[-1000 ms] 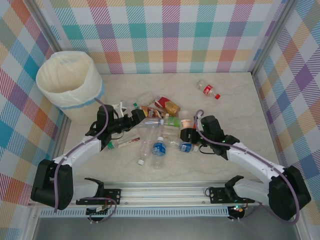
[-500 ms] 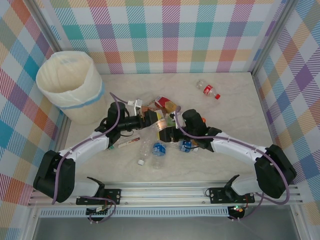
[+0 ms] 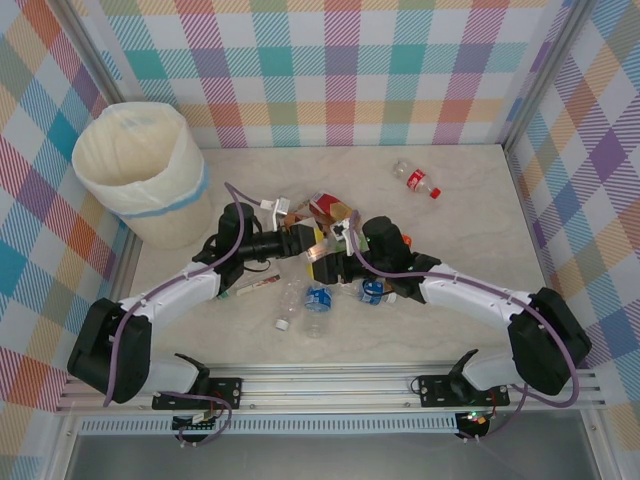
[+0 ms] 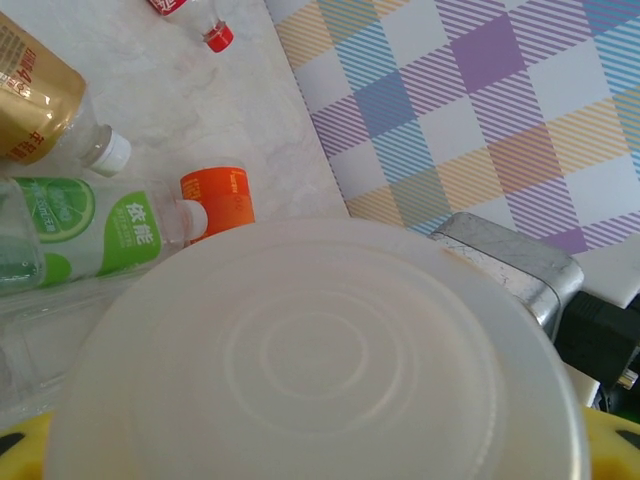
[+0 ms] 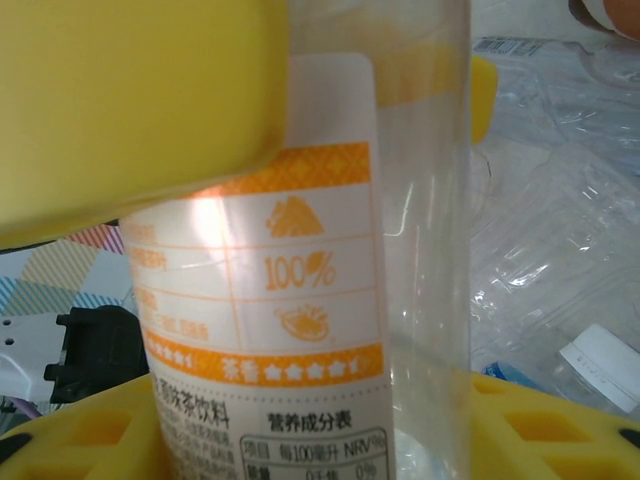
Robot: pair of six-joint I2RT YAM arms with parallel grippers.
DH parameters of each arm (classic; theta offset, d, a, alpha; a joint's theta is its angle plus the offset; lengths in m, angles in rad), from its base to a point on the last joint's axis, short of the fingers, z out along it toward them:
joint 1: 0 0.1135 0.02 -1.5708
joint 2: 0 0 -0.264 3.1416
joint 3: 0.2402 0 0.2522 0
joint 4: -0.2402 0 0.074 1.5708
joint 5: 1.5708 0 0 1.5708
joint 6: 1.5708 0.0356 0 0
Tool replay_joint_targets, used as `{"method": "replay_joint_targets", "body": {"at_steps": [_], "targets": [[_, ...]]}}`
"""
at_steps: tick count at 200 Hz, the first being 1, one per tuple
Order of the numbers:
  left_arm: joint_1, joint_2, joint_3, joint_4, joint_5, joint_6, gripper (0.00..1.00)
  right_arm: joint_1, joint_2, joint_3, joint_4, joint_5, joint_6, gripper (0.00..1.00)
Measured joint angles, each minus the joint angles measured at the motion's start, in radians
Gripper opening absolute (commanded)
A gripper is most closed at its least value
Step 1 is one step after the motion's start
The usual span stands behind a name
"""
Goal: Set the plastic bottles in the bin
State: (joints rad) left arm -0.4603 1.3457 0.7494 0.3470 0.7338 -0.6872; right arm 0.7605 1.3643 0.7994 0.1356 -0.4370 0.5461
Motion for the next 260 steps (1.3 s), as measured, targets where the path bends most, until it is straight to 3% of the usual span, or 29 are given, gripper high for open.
{"method": "replay_joint_targets", "body": {"at_steps": [30,70,142,157,166,190,220,260], "targets": [[0.0,0.003,0.002,-0.017,-0.041,0.006,0.45,0.005,-0.016,0.002,-0.018,0.041,-0.022,0.82],[0.005,-0.034,0.021,-0.132,-0.217,0.061,0.41,0.007,-0.136,0.006,-0.111,0.204,-0.078,1.0],[0.029,-0.253,0.124,-0.34,-0.634,0.208,0.37,0.007,-0.289,-0.053,-0.212,0.682,-0.016,1.0],[0.035,-0.29,0.139,-0.354,-0.747,0.24,0.24,0.006,-0.29,-0.066,-0.261,0.784,0.043,1.0],[0.041,-0.308,0.149,-0.356,-0.811,0.263,0.0,0.006,-0.293,-0.077,-0.277,0.824,0.068,1.0],[0.063,-0.325,0.2,-0.357,-0.959,0.326,0.0,0.006,-0.307,-0.104,-0.295,0.889,0.103,1.0],[0.103,-0.282,0.37,-0.391,-1.068,0.406,0.0,0.006,-0.307,-0.105,-0.295,0.928,0.113,1.0],[0.277,-0.115,0.709,-0.468,-1.13,0.457,0.0,0.006,-0.264,-0.093,-0.295,0.942,0.107,1.0]]}}
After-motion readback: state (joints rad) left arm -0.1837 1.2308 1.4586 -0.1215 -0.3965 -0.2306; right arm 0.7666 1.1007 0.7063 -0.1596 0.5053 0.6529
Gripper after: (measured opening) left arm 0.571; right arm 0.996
